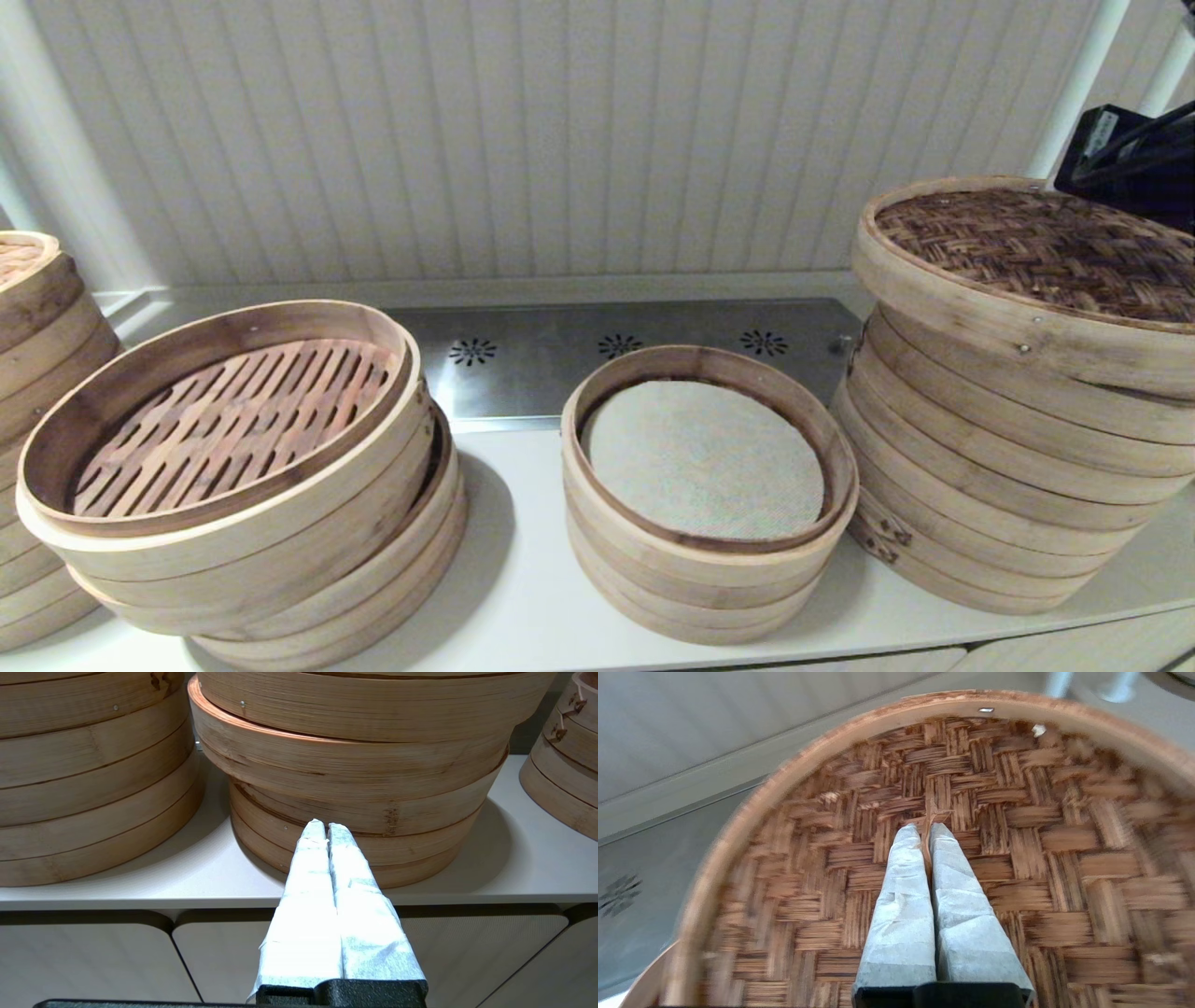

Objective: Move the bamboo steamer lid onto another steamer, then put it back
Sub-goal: Put the steamer

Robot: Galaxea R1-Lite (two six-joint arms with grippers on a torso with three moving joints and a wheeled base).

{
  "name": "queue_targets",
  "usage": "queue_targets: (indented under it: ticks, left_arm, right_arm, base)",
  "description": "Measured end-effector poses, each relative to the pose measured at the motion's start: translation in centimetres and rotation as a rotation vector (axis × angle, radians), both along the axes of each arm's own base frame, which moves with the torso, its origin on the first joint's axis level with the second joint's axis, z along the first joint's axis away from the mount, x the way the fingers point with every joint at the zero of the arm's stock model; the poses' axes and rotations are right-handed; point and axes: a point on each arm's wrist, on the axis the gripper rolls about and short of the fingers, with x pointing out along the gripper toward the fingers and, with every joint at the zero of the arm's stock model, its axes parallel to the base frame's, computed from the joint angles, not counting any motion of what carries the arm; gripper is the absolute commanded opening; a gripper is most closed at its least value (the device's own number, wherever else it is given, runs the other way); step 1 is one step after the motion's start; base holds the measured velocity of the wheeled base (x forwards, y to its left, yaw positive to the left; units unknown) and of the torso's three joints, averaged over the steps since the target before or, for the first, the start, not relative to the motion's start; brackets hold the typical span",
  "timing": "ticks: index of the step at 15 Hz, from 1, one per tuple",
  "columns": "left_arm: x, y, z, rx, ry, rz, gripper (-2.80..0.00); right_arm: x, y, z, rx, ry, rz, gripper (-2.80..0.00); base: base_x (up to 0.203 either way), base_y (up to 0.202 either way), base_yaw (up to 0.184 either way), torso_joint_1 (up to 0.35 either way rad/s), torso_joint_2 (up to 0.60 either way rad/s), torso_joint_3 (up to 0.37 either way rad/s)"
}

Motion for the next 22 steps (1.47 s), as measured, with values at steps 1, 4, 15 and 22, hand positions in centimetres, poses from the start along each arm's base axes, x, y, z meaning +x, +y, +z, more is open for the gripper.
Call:
queue_targets:
  ticks: [1,4,15,22]
  left_arm:
    - [0.0,0.0,0.0,0.000,0.000,0.000,-2.80]
    - [0.0,0.0,0.0,0.000,0.000,0.001,-2.80]
    - [0.0,0.0,0.0,0.000,0.000,0.000,-2.80]
    - [0.0,0.0,0.0,0.000,0.000,0.000,-2.80]
  right_arm:
    - [-0.3,0.6,0.0,0.000,-0.002,0.025,-2.80]
    - [-1.2,2.7,-0.1,0.001,0.003,0.114,-2.80]
    - [-3.6,8.2,-0.2,0.055,-0.037,0.349,-2.80]
    - [-4.5,10.2,-0.4,0.064,-0.064,0.440,-2.80]
  base:
    - [0.000,0.000,0.000,0.000,0.00,0.000]
    - [0.000,0.000,0.000,0.000,0.00,0.000]
    - [0.000,0.000,0.000,0.000,0.00,0.000]
    - [0.000,0.000,0.000,0.000,0.00,0.000]
